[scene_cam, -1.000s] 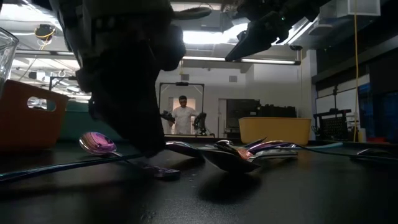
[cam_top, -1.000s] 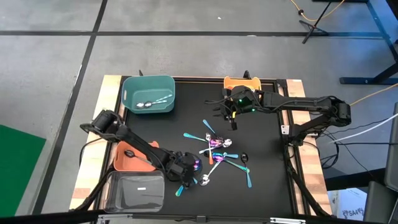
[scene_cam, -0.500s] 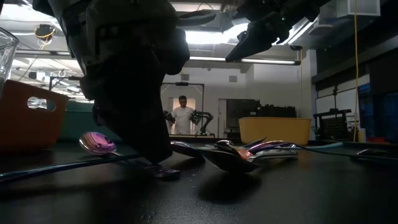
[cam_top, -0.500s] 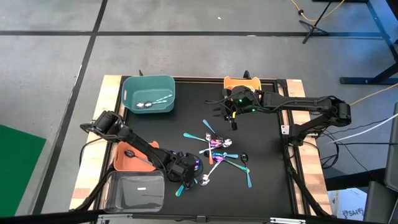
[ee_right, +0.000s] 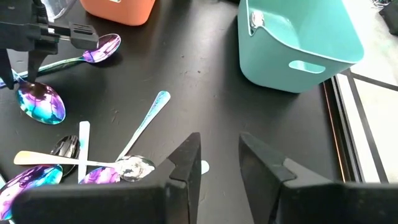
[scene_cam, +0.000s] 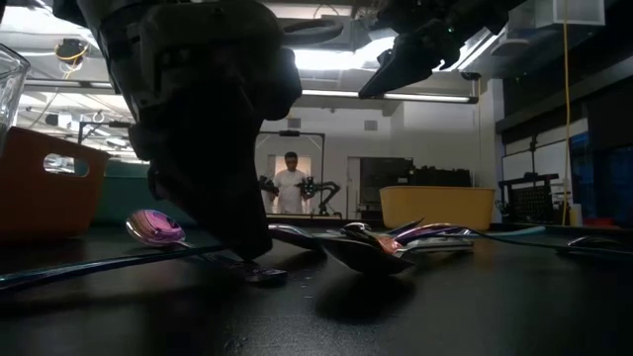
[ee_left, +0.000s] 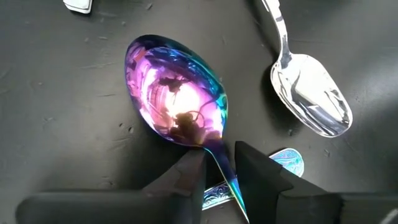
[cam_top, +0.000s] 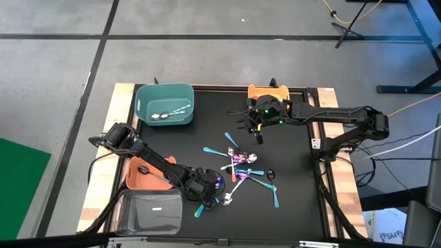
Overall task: Sort silverware by color (type)
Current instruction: Put the violet spoon into the transparent bin
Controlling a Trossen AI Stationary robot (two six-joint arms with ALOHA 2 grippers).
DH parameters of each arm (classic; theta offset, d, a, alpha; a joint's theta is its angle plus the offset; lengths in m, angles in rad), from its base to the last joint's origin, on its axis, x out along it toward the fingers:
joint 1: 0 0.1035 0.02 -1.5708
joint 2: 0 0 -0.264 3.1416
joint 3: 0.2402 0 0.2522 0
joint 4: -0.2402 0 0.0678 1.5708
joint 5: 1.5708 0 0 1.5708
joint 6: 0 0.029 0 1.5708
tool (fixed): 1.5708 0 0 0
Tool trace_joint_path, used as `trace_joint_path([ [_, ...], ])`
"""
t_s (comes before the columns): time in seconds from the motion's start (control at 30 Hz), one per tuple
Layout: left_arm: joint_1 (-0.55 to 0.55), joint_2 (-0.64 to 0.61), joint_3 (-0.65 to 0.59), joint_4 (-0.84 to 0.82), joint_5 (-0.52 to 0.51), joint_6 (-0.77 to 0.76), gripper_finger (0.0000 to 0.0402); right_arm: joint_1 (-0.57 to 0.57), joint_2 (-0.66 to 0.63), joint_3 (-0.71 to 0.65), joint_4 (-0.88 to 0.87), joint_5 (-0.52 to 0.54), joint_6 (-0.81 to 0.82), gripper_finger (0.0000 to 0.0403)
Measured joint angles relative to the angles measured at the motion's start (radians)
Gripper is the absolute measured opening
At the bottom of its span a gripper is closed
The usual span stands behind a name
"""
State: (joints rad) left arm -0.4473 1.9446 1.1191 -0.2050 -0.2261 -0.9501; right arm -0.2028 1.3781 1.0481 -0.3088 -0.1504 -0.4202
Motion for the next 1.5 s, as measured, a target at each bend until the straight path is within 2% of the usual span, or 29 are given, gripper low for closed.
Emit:
trace_joint_path([
  [0.57,0.009,0.000,0.000,0.001,-0.019,0.000,0.0007,0.000,0.000,0.000,0.000,0.000,0.000,0.0097],
  [1.5,0.032,-0.023,-0.003,-0.017,-0.023,0.002,0.0009,0.000,0.000,0.000,0.000,0.010,-0.001,0.0097],
])
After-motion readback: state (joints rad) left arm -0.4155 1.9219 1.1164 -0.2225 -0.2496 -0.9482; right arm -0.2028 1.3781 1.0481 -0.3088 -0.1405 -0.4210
